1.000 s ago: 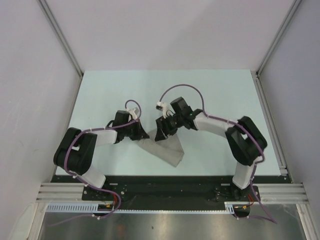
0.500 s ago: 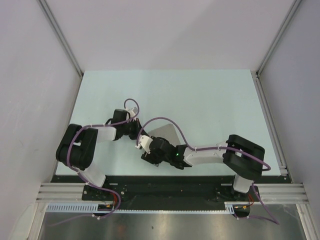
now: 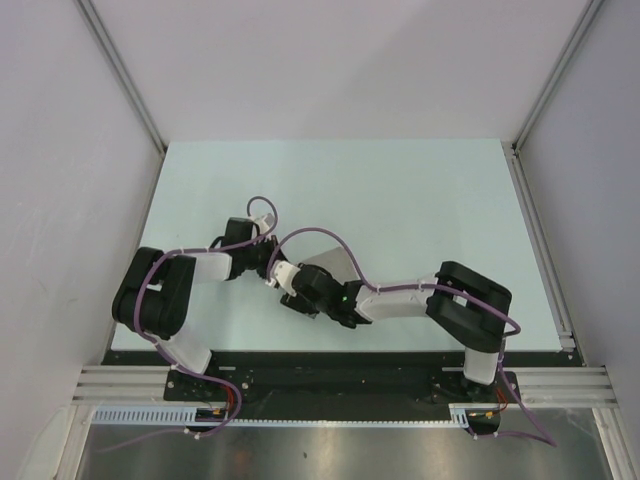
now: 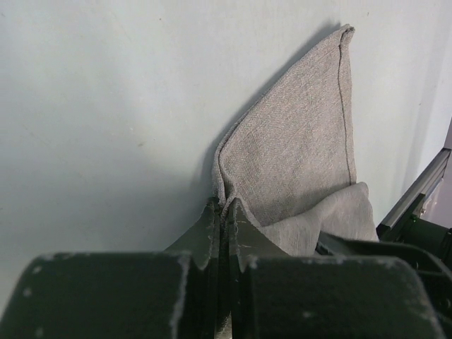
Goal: Fold the napkin, place the utensils inside, and roll it up
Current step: Roll the napkin with the utensil
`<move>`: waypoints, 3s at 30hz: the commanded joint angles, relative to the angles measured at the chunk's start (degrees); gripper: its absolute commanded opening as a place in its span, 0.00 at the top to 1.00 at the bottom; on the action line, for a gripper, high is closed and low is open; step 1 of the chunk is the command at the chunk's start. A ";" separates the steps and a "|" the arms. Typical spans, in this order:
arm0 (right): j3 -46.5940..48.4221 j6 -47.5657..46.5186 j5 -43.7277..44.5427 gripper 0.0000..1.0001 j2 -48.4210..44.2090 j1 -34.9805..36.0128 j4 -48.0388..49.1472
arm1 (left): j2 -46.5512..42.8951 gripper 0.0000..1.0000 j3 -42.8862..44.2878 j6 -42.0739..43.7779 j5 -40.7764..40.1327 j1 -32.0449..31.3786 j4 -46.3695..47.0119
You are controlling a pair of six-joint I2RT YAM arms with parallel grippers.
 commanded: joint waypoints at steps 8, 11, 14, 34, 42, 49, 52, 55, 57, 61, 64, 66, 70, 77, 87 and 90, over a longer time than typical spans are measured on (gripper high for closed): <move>5.89 2.66 -14.18 0.47 5.18 -5.98 -14.77 | -0.49 0.97 3.57 0.85 -2.45 0.66 -5.82; 7.04 4.16 -18.48 0.56 6.23 -7.30 -18.46 | -1.81 0.76 4.80 0.15 -3.24 1.80 -5.91; 9.85 5.39 -23.66 0.69 7.99 -8.79 -23.20 | -4.01 0.51 5.33 -0.73 -5.69 3.81 -6.00; 23.91 14.88 -53.46 0.83 14.40 -17.85 -32.54 | -30.55 0.25 -17.60 -2.67 -6.14 5.23 6.92; 28.74 16.64 -57.86 0.83 20.99 -20.84 -32.54 | -32.59 0.32 -20.33 -3.81 -6.59 4.97 5.87; 30.24 16.73 -58.74 0.83 22.67 -21.63 -32.72 | -26.70 0.49 -19.81 -4.60 -3.24 4.88 9.90; 30.24 16.73 -58.92 0.82 22.76 -21.80 -32.72 | -24.94 0.58 -19.63 -4.78 -2.71 4.71 11.05; 30.59 16.99 -58.92 0.81 22.67 -22.07 -32.37 | -22.40 0.64 -19.19 -4.60 -2.10 4.70 11.14; 30.77 17.25 -58.83 0.80 22.76 -22.24 -32.46 | -20.98 0.70 -18.93 -4.86 -1.66 4.79 11.49; 31.47 17.34 -58.92 0.74 22.50 -22.77 -32.89 | -19.22 0.94 -18.58 -5.75 -3.15 4.79 10.71; 31.82 17.34 -57.78 0.66 20.74 -23.21 -32.98 | -18.87 0.98 -17.26 -5.75 -4.38 4.70 8.86; 33.84 16.64 -56.47 0.62 19.51 -23.82 -35.78 | -18.25 0.99 -16.03 -5.48 -4.73 4.70 7.20; 34.82 14.97 -52.16 0.44 14.86 -24.09 -37.82 | -16.94 1.00 -14.27 -4.61 -4.21 4.79 5.35; 25.52 11.29 -41.10 0.35 4.14 -19.26 -30.03 | -13.77 1.00 -11.99 -3.99 -2.81 4.79 4.64; 10.56 6.27 -25.63 0.32 -2.81 -10.47 -18.49 | -11.66 1.00 -9.88 -2.85 -2.54 4.79 3.58; 9.41 4.60 -22.99 0.31 -2.38 -9.42 -16.73 | -10.61 1.00 -9.35 -2.76 -2.19 4.70 3.67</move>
